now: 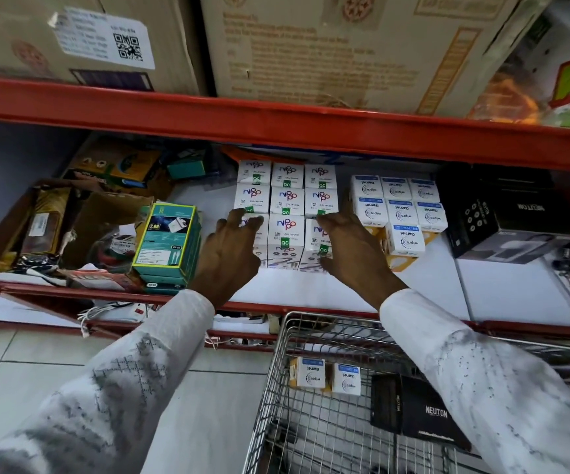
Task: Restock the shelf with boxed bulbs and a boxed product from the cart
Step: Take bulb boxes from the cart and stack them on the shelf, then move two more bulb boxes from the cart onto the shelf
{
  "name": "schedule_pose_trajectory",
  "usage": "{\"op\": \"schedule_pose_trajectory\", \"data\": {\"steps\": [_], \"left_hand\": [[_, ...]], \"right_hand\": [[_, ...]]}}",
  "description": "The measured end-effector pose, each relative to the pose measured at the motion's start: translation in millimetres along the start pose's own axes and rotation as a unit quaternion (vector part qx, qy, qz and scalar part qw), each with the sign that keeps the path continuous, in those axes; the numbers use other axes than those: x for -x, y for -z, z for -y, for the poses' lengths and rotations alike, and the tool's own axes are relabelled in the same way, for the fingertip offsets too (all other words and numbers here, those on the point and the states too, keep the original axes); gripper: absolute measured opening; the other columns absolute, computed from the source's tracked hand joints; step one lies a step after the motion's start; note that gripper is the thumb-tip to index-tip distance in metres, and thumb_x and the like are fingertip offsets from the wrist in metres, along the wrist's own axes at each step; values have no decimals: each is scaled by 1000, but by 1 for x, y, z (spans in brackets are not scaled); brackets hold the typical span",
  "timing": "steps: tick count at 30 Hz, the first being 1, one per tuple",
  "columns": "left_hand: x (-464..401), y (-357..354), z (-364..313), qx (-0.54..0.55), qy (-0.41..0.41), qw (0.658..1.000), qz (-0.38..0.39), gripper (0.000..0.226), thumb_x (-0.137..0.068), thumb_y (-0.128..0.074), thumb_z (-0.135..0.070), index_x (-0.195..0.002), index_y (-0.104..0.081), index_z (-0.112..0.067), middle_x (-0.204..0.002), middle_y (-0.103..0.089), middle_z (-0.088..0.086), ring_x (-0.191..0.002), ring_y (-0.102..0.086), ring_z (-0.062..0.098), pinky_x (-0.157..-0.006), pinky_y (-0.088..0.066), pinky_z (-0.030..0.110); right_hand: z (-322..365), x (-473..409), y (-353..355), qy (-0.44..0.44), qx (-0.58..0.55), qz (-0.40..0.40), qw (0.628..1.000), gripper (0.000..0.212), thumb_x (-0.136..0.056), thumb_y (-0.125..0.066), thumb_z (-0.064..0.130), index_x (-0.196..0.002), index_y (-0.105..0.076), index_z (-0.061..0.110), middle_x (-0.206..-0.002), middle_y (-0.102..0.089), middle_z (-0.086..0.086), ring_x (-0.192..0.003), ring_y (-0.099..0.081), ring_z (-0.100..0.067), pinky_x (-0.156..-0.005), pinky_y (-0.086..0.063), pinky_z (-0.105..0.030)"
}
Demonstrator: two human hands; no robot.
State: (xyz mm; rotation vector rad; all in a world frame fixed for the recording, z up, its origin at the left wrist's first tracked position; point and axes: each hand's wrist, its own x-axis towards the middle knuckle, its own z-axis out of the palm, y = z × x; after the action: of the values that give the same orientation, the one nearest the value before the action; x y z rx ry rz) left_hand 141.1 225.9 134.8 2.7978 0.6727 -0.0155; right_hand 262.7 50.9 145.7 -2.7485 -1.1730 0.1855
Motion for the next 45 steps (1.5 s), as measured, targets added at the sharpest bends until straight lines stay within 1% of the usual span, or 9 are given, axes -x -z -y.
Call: {"op": "schedule_pose_trajectory", "data": {"steps": [6,11,15,20,27,31,35,40,45], "left_hand": [[63,-22,-20,-78,-61,994,-55,88,-80,-68,-40,-156,-27,-26,-168,-16,17,-152,-15,46,-117,-20,66],[122,-66,-50,-52,-157,983,-85,86,-77,-68,-40,-154,-34,-22,-167,-18,19,-152,-12,48,-116,-21,71],[152,-111,-70,-44,-219,975,12,84,-75,-69,-33,-152,-39,-16,-163,-29,22,-150,-22,49,-115,-30,67],[157,-178,-90,-84,-159,964,197,82,-88,-57,-24,-158,-15,-16,-167,-15,16,-154,-12,40,-123,-16,56],[138,-233,-101,-146,-95,953,249,79,-94,-55,-11,-158,-10,-7,-166,-13,22,-151,-12,49,-120,-21,65],[128,-243,-107,-159,-80,949,260,76,-91,-55,-7,-157,-16,-8,-162,-25,22,-148,-22,50,-114,-32,65],[128,-241,-103,-142,-96,952,253,70,-81,-61,0,-145,-35,-13,-146,-46,15,-135,-41,40,-100,-47,54],[134,-207,-112,-124,-96,961,228,73,-78,-66,-15,-144,-36,-20,-144,-49,7,-135,-43,34,-102,-44,53],[138,-130,-134,-59,-113,984,122,75,-70,-68,-32,-140,-45,-22,-132,-59,3,-123,-53,30,-95,-47,48]], "right_hand": [[-2,83,-24,19,-2,-83,996,78,-83,-64,27,-153,-33,13,-161,-32,-10,-149,-26,-33,-119,-31,-43],[-30,166,-72,10,16,-61,998,75,-86,-57,27,-155,-28,16,-167,-17,-10,-155,-4,-32,-122,-22,-52],[-57,209,-112,-13,17,-7,1000,78,-81,-63,25,-153,-34,15,-164,-24,-12,-152,-15,-34,-121,-16,-51],[-81,224,-164,-33,-19,115,993,77,-84,-59,23,-154,-29,15,-162,-30,-8,-149,-26,-31,-121,-28,-46],[-91,193,-220,-51,-34,226,972,95,-83,-69,28,-158,-11,19,-167,-14,-3,-153,-14,-29,-119,-26,-51],[-92,179,-235,-43,-39,237,970,85,-80,-69,20,-153,-26,15,-157,-36,-10,-144,-34,-32,-113,-35,-41],[-95,176,-225,-49,-61,225,971,68,-79,-68,16,-142,-43,17,-141,-52,-9,-132,-47,-28,-99,-45,-36],[-99,185,-169,-47,-86,202,974,67,-73,-74,25,-134,-48,18,-136,-54,-5,-127,-47,-26,-98,-44,-35],[-110,201,-80,-55,-144,159,975,72,-65,-78,28,-131,-50,25,-128,-56,1,-118,-52,-20,-91,-47,-32]]}}
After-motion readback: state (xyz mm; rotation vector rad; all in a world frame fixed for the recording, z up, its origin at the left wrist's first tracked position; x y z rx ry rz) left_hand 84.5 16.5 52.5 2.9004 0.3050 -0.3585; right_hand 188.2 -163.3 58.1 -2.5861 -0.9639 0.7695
